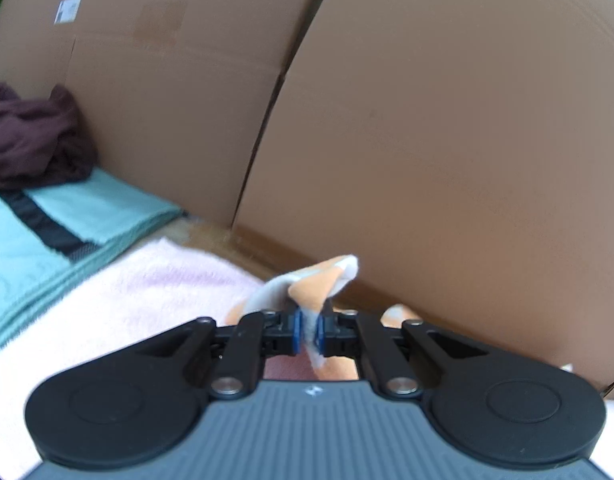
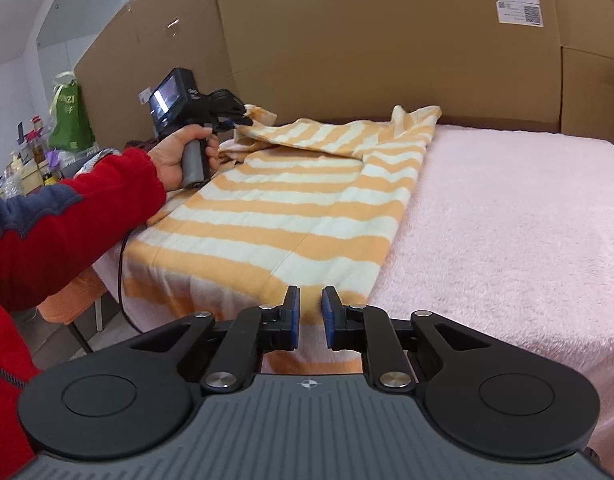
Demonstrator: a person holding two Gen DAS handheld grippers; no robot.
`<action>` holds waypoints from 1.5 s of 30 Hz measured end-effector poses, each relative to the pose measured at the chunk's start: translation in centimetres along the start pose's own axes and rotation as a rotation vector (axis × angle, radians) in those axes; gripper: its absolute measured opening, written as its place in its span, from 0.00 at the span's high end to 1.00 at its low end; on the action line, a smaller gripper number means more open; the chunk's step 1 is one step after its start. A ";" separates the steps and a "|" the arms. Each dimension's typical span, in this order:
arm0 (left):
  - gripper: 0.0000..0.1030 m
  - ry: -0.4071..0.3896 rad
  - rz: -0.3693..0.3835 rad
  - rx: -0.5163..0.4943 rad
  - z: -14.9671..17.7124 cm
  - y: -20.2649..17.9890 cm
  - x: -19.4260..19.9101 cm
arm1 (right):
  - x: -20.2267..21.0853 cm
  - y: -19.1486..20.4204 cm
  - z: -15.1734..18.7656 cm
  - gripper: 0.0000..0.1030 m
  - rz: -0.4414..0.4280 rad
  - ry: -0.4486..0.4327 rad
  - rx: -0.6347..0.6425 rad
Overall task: Fold clothes
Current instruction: 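Hold the folded side with the left gripper while the right gripper pinches the hem, then grasp the shirt hem fabric with the right gripper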
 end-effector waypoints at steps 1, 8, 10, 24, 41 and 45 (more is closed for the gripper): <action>0.98 0.013 0.005 0.019 0.2 0.3 -0.2 | 0.0 0.3 0.5 0.84 -0.011 0.039 0.018; 0.97 0.018 0.048 0.079 0.2 1.0 0.0 | 1.5 0.1 0.2 0.84 -0.049 0.050 -0.041; 0.97 0.012 0.051 0.074 0.1 0.9 0.0 | 1.8 -1.2 -1.5 0.76 -0.071 -0.030 -0.167; 0.97 0.087 0.095 0.179 0.6 2.4 -1.0 | -1.9 -1.6 -7.2 0.51 -0.113 -0.097 -0.173; 0.94 0.149 0.110 0.362 1.4 4.9 -1.6 | -18.3 -7.4 -16.7 0.71 0.119 -0.062 -0.289; 0.81 0.157 0.125 0.415 1.5 5.3 -1.7 | -22.7 -9.9 -18.6 0.70 0.163 -0.068 -0.371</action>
Point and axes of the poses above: each gripper's, at about its wrist camera, not at the fingertips, and x roughly against the way its jaws point, y to its left, z to its underside, the point moved 7 cm from there along -x, roughly the way its jaws point, and after that the axes turned 4 degrees about -x, right-handed, at the moved point
